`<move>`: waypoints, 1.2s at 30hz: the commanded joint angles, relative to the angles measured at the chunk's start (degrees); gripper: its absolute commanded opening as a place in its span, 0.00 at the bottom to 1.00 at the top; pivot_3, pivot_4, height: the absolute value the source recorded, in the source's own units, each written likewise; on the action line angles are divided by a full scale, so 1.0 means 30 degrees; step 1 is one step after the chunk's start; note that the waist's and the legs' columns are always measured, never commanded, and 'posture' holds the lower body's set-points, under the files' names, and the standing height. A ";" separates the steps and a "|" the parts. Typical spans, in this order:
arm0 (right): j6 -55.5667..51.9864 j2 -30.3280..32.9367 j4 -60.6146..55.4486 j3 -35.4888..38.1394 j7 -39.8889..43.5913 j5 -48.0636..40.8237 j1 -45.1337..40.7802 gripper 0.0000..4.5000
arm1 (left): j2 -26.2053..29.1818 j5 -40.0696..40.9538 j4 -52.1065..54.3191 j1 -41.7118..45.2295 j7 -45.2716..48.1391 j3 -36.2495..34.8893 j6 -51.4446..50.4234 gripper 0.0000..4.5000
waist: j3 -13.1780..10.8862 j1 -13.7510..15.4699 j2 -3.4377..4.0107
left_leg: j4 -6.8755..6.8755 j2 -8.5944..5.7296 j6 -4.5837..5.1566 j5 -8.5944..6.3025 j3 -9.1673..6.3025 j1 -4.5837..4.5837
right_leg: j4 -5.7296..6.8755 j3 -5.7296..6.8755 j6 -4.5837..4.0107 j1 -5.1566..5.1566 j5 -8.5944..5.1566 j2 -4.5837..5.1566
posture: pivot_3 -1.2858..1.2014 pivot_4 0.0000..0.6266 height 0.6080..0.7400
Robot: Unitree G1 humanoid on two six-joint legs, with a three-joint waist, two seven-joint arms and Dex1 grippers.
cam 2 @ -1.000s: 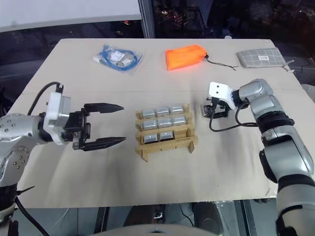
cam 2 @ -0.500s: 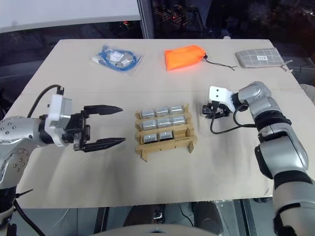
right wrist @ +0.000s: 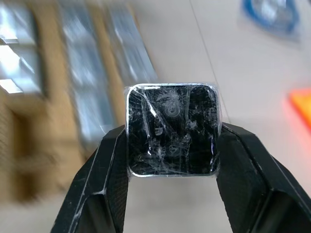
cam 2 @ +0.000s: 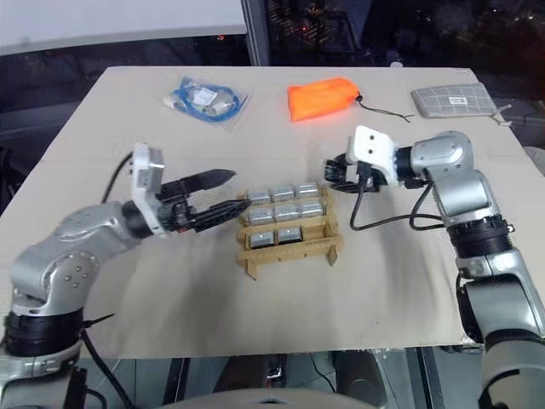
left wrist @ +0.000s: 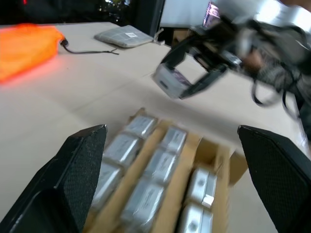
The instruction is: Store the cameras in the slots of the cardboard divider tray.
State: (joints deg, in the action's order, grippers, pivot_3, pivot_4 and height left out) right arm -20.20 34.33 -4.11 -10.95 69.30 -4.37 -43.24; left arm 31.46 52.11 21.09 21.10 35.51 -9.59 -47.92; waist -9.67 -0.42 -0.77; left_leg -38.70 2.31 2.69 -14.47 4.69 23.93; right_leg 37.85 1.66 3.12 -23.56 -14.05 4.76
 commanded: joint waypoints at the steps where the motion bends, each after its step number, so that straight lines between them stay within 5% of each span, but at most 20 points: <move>1: -0.0861 -0.0559 -0.3169 -0.0532 -0.1474 0.0014 0.0307 0.44 | -0.1765 0.2989 -0.0496 0.1544 -0.3418 -0.0586 -0.2313 1.00 | 0.0000 -0.0045 -0.0003 | -0.0017 -0.0016 0.0000 0.0000 -0.0008 0.0000 | 0.0016 0.0003 0.0001 0.0011 0.0001 0.0000 | 0.52 0.24 1.00; 17: 0.0673 -0.0964 -0.3258 -0.2012 -0.3153 0.1333 -0.0116 0.44 | -0.1466 0.4686 -0.1319 0.1359 -0.4334 -0.0436 -0.4854 1.00 | -0.0003 -0.0062 -0.0011 | -0.0071 -0.0033 -0.0004 0.0002 -0.0028 -0.0016 | 0.0026 0.0010 -0.0002 0.0039 0.0000 -0.0018 | 0.52 0.24 1.00; 19: 0.0511 -0.1061 -0.3430 -0.2039 -0.3148 0.1257 -0.0254 0.44 | -0.1583 0.4724 -0.1276 0.1305 -0.4408 -0.0377 -0.4895 0.91 | -0.0003 -0.0072 -0.0011 | -0.0071 -0.0033 -0.0004 0.0002 -0.0027 -0.0016 | 0.0024 0.0008 -0.0002 0.0040 0.0000 -0.0017 | 0.52 0.24 1.00; 22: 0.0331 -0.1193 -0.3654 -0.2120 -0.3144 0.1164 -0.0379 0.44 | -0.1782 0.4789 -0.1230 0.1351 -0.4474 -0.0342 -0.4910 0.91 | -0.0003 -0.0073 -0.0012 | -0.0071 -0.0033 -0.0004 0.0002 -0.0028 -0.0016 | 0.0024 0.0008 -0.0002 0.0039 0.0000 -0.0018 | 0.52 0.24 1.00; 26: 0.0059 -0.1193 -0.3942 -0.2287 -0.2998 0.1045 -0.0367 0.44 | -0.1964 0.4423 -0.1360 0.1492 -0.4513 -0.0234 -0.4806 0.67 | -0.0003 -0.0070 -0.0012 | -0.0071 -0.0034 -0.0003 0.0002 -0.0027 -0.0015 | 0.0021 0.0008 -0.0002 0.0040 0.0000 -0.0017 | 0.52 0.24 1.00; 29: -0.0111 -0.1160 -0.4170 -0.2366 -0.2942 0.1010 -0.0322 0.44 | -0.2202 0.4396 -0.1637 0.1727 -0.4685 -0.0370 -0.4753 0.38 | -0.0005 -0.0065 -0.0015 | -0.0071 -0.0033 -0.0003 0.0002 -0.0028 -0.0015 | 0.0019 0.0009 -0.0002 0.0040 0.0000 -0.0017 | 0.52 0.24 1.00; 33: -0.0264 -0.1112 -0.4346 -0.2397 -0.2906 0.0973 -0.0292 0.44 | -0.2332 0.4432 -0.1592 0.1755 -0.4607 -0.0307 -0.4842 0.38 | -0.0006 -0.0073 -0.0016 | -0.0071 -0.0034 -0.0003 0.0001 -0.0028 -0.0014 | 0.0019 0.0008 -0.0003 0.0040 -0.0001 -0.0019 | 0.52 0.24 1.00; 36: -0.0365 -0.1087 -0.4468 -0.2414 -0.2881 0.0928 -0.0262 0.44 | -0.2441 0.4414 -0.1583 0.1748 -0.4642 -0.0266 -0.4849 0.22 | -0.0006 -0.0074 -0.0015 | -0.0069 -0.0033 -0.0003 0.0001 -0.0028 -0.0014 | 0.0016 0.0007 -0.0003 0.0039 -0.0001 -0.0018 | 0.52 0.24 1.00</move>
State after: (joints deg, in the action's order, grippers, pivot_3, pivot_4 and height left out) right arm -21.53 31.25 -13.95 -18.89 60.10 0.02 -43.06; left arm 24.13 65.55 15.85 25.68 21.91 -10.50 -63.06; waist -9.69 -0.65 -0.82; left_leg -38.91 2.21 2.68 -14.47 4.60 23.89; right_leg 37.90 1.69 3.11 -23.44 -14.05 4.70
